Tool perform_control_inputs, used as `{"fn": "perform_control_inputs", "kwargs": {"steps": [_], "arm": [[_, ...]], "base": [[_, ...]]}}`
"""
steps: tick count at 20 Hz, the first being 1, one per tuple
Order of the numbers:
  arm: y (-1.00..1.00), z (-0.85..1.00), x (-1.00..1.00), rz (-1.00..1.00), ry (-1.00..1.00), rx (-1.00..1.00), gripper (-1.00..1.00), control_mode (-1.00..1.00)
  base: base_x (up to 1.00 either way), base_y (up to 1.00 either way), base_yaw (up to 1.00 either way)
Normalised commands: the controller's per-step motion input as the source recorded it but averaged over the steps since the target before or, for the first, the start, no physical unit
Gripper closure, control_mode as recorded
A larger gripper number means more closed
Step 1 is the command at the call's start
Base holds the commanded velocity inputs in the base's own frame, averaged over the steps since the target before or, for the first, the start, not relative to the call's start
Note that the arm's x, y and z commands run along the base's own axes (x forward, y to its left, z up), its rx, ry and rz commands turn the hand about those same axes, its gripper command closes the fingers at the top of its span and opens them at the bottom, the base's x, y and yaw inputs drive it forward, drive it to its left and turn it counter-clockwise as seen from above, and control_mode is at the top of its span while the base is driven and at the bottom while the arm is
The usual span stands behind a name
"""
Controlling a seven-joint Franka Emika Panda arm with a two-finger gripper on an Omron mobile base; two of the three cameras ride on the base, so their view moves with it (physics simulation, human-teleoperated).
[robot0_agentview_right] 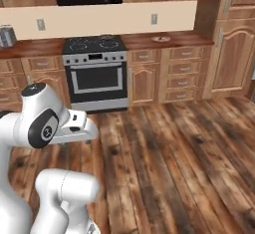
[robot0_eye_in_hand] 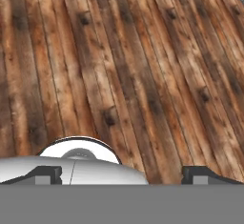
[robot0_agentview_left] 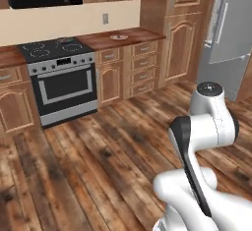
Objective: Place the cold items (carrot and peach) from the fridge in one tupperware on the dining counter. Place the warm items (kebab skewer and hot dog) in the stove area in another tupperware.
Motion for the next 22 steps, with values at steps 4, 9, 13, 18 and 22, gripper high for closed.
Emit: {"fn": "perform_control_inputs", "kwargs": {"steps": [4, 9, 13, 18, 22], "arm": [[0.0, 0.0, 0.0, 0.0, 0.0, 0.0, -1.0, 1.0], [0.0, 0.0, 0.0, 0.0, 0.0, 0.0, -1.0, 1.0], [0.0, 0.0, 0.0, 0.0, 0.0, 0.0, -1.0, 1.0], [0.0, 0.0, 0.0, 0.0, 0.0, 0.0, -1.0, 1.0], [0.0, 0.0, 0.0, 0.0, 0.0, 0.0, -1.0, 1.0]], "base": [[1.0, -0.34, 0.25], [1.0, -0.37, 0.17], [1.0, -0.43, 0.14], [1.0, -0.47, 0.1], [1.0, -0.5, 0.09]]}}
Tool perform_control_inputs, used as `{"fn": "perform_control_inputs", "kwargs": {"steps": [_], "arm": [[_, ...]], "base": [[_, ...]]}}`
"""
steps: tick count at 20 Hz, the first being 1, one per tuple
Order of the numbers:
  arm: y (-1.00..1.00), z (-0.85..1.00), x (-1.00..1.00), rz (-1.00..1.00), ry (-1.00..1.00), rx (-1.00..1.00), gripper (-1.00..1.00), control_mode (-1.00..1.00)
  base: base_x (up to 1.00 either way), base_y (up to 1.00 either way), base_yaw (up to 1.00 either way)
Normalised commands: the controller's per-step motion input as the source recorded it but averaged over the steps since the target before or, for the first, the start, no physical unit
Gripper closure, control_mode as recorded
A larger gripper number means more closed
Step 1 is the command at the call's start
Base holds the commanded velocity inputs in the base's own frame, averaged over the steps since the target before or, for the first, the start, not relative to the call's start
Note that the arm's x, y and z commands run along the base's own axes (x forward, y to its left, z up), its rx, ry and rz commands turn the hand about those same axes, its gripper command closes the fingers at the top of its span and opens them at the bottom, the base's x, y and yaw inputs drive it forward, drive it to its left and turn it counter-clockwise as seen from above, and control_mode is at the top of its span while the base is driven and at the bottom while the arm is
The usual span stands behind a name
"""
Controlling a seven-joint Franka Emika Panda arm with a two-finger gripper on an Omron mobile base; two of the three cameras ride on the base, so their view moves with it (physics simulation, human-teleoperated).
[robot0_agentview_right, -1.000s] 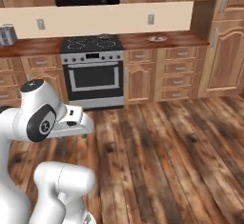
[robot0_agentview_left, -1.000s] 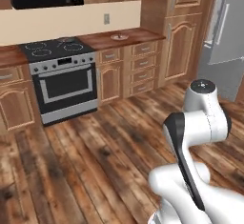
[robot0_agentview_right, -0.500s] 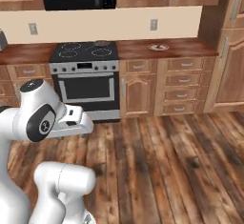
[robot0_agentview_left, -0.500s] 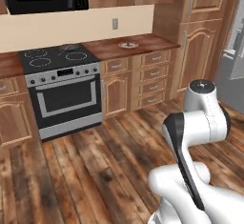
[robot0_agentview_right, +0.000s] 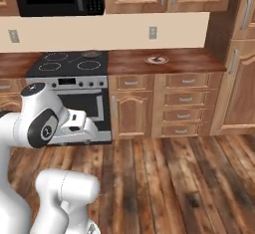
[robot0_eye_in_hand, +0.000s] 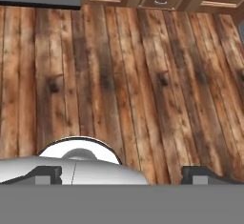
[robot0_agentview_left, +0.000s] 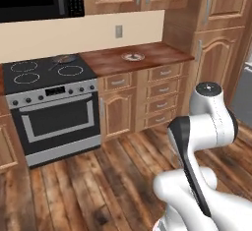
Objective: Place the cold items (carrot and peach) from the fridge in one tupperware on the dining counter. Place the warm items (kebab skewer and hot dog) in the stove area in another tupperware.
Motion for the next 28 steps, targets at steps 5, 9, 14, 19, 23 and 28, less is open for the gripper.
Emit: {"fn": "perform_control_inputs", "kwargs": {"steps": [5, 9, 14, 19, 23, 28], "arm": [[0.0, 0.0, 0.0, 0.0, 0.0, 0.0, -1.0, 1.0], [0.0, 0.0, 0.0, 0.0, 0.0, 0.0, -1.0, 1.0], [0.0, 0.0, 0.0, 0.0, 0.0, 0.0, -1.0, 1.0], [0.0, 0.0, 0.0, 0.0, 0.0, 0.0, -1.0, 1.0], [0.0, 0.0, 0.0, 0.0, 0.0, 0.0, -1.0, 1.0], [0.0, 0.0, 0.0, 0.0, 0.0, 0.0, -1.0, 1.0]], "base": [[1.0, -0.46, 0.09], [1.0, -0.35, 0.08], [1.0, -0.31, 0.1], [1.0, -0.29, 0.09], [1.0, -0.33, 0.08], [0.96, -0.28, 0.07]]}}
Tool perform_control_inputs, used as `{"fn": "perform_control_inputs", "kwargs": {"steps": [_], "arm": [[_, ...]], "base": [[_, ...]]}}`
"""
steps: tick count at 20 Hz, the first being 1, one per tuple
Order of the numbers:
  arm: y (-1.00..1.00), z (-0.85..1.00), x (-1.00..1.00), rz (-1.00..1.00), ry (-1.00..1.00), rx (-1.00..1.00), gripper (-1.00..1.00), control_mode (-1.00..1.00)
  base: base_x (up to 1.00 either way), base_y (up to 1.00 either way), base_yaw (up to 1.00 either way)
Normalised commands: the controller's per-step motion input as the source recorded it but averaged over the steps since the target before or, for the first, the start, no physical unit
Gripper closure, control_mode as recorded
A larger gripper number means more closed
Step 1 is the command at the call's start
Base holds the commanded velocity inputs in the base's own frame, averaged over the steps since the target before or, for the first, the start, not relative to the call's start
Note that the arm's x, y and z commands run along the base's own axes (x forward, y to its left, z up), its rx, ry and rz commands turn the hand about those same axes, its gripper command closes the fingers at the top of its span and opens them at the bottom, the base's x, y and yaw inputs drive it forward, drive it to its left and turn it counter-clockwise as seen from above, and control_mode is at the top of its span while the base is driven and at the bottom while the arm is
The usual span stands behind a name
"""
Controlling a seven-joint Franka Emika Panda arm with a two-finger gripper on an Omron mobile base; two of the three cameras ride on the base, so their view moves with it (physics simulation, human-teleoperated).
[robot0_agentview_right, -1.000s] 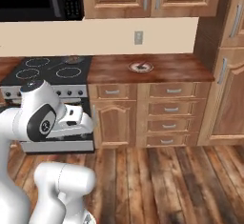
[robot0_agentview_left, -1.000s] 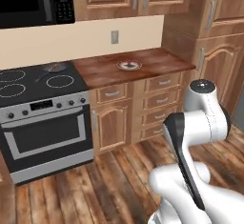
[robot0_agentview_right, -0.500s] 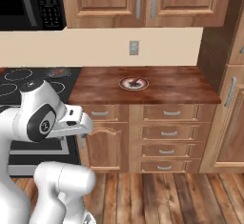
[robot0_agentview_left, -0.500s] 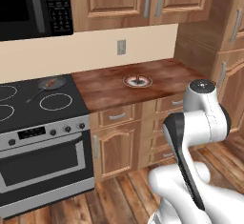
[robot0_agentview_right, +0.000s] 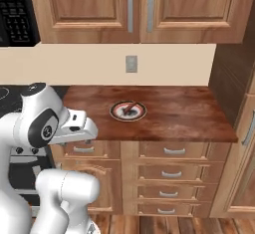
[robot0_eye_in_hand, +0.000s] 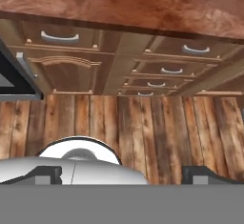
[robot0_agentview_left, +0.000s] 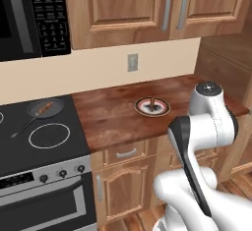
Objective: Place the cold items (carrot and peach) from the fridge in one tupperware on the dining counter. Place the warm items (kebab skewer and hot dog) in the stove area in another tupperware.
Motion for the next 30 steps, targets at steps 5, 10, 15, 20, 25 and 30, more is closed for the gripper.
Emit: {"fn": "perform_control_inputs", "kwargs": {"steps": [5, 10, 15, 20, 25, 30], "arm": [[0.0, 0.0, 0.0, 0.0, 0.0, 0.0, -1.0, 1.0], [0.0, 0.0, 0.0, 0.0, 0.0, 0.0, -1.0, 1.0], [0.0, 0.0, 0.0, 0.0, 0.0, 0.0, -1.0, 1.0], [0.0, 0.0, 0.0, 0.0, 0.0, 0.0, -1.0, 1.0], [0.0, 0.0, 0.0, 0.0, 0.0, 0.0, -1.0, 1.0], [-0.2, -0.12, -0.04, 0.25, 0.0, 0.0, -1.0, -1.0]], "base": [[0.56, -0.15, 0.08], [0.15, -0.05, 0.07], [0.53, -0.05, 0.08], [0.66, -0.21, 0.15], [0.04, -0.21, 0.22], [-0.02, -0.05, 0.06]]}}
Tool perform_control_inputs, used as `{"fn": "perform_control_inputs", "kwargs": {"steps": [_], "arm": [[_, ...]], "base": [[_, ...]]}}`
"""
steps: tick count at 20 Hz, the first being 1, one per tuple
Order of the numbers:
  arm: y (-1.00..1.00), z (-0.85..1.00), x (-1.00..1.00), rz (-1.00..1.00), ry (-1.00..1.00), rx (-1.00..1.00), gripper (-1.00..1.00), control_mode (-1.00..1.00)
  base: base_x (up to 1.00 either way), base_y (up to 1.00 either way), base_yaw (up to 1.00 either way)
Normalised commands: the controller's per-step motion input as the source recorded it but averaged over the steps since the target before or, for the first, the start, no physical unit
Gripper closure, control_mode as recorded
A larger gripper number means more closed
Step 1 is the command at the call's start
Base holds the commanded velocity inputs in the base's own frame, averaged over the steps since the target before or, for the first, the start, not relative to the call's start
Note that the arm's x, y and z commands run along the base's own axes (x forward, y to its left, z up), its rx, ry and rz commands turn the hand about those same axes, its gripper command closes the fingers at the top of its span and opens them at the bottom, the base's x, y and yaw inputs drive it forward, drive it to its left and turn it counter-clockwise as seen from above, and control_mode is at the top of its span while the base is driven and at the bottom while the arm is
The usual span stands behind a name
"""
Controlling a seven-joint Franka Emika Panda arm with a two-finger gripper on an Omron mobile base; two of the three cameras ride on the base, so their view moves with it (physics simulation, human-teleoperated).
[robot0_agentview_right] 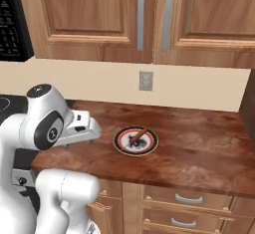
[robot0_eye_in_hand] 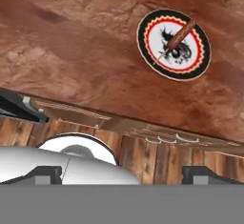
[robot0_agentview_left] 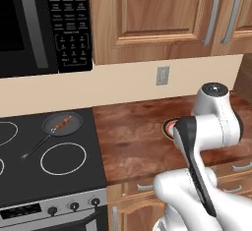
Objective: Place the cold items (carrot and peach) from the fridge in one tupperware on the dining counter. Place the warm items (kebab skewer and hot dog) in the stove area in another tupperware.
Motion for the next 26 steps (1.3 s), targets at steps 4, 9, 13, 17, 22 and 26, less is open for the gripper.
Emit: {"fn": "perform_control_inputs", "kwargs": {"steps": [4, 9, 13, 17, 22, 26], "arm": [[-0.42, -0.14, 0.0, 0.03, -0.01, 0.05, -1.0, -1.0], [-0.25, -0.24, 0.15, -0.27, 0.0, 0.08, -1.0, -1.0], [-0.26, -0.22, 0.24, -0.5, -0.06, 0.18, -1.0, -1.0], [-0.4, -0.24, 0.37, -0.42, -0.24, 0.29, -1.0, -1.0], [-0.21, -0.12, 0.75, -0.18, -0.24, 0.18, -1.0, -1.0], [0.0, 0.0, 0.99, -0.01, -0.01, 0.0, -1.0, -1.0]], "base": [[0.0, 0.0, 0.0], [0.0, 0.0, 0.0], [0.0, 0.0, 0.0], [0.0, 0.0, 0.0], [0.0, 0.0, 0.0], [0.0, 0.0, 0.0]]}}
